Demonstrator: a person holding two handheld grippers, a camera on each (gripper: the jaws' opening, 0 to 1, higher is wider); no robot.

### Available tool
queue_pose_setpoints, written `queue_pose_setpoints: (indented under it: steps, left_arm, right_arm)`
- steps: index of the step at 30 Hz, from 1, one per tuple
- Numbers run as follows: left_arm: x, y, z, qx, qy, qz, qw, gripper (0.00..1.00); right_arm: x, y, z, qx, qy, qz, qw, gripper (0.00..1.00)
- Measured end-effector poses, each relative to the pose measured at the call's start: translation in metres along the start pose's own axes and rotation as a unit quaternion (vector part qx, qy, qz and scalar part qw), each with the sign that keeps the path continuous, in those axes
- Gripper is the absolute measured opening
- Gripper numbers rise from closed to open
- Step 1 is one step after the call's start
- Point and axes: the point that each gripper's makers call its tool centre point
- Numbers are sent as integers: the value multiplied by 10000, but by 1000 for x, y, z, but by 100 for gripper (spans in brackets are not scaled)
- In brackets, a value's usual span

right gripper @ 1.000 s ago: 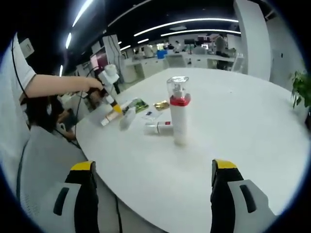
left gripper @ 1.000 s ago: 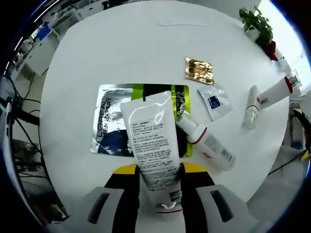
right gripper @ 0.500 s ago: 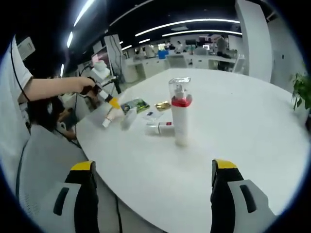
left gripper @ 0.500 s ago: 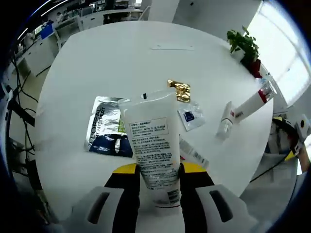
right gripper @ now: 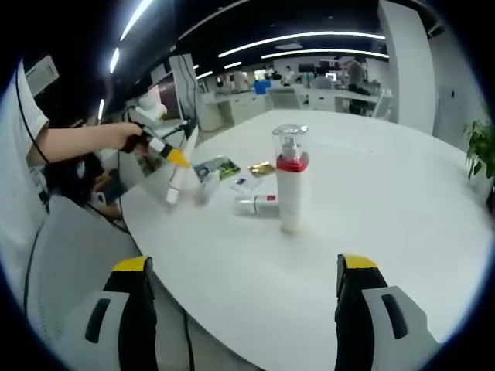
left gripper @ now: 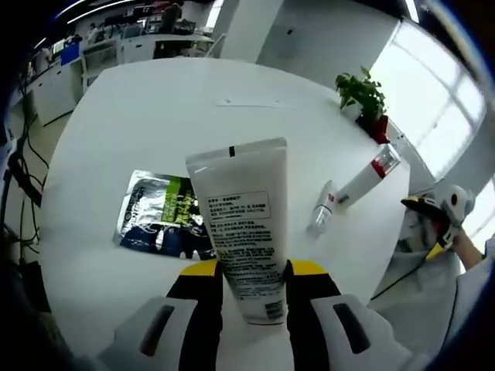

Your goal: Arrange the skincare products in the storage area until every visible bottle or jar stands upright without overlapping.

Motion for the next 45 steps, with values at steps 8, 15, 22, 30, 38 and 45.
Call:
queue_pose_setpoints:
  steps: [8,15,22,30,38,45]
  left_arm:
    - [12,-9,-24,-366,-80,-492,9981,28]
    - [31,-25,-59,-1035,-109,-1290,9862,27]
    - [48,-45,-103,-1625,24,-1813,9699,27]
    - [50,-58,-159,-2278,616,-2019,9506,27]
    - [47,-69,-214,-3040,1084,-2111,9226,27]
    - [43,-83,-250,-3740,1420,-2102,8921,27]
  right_arm:
    - [1,0,3,54,-68,-6,10000,96]
    - [4,-2,8,185,-24,-117,9998,95]
    - [12,-2,19,451,70,-262,9986,92]
    - [25,1,44,1113,211,-464,9925,86]
    - [74,-12,108,2623,117,-769,9618,76]
    - [103,-21,153,3713,254,-893,9238,71]
Point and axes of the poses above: the point that each gripper's makers call its tool centre point, and the gripper's own axes: y roughly forward along the fingers, z roughly to its left, x roughly out of its top, and after that the axes turned 14 degrees about y, right-handed
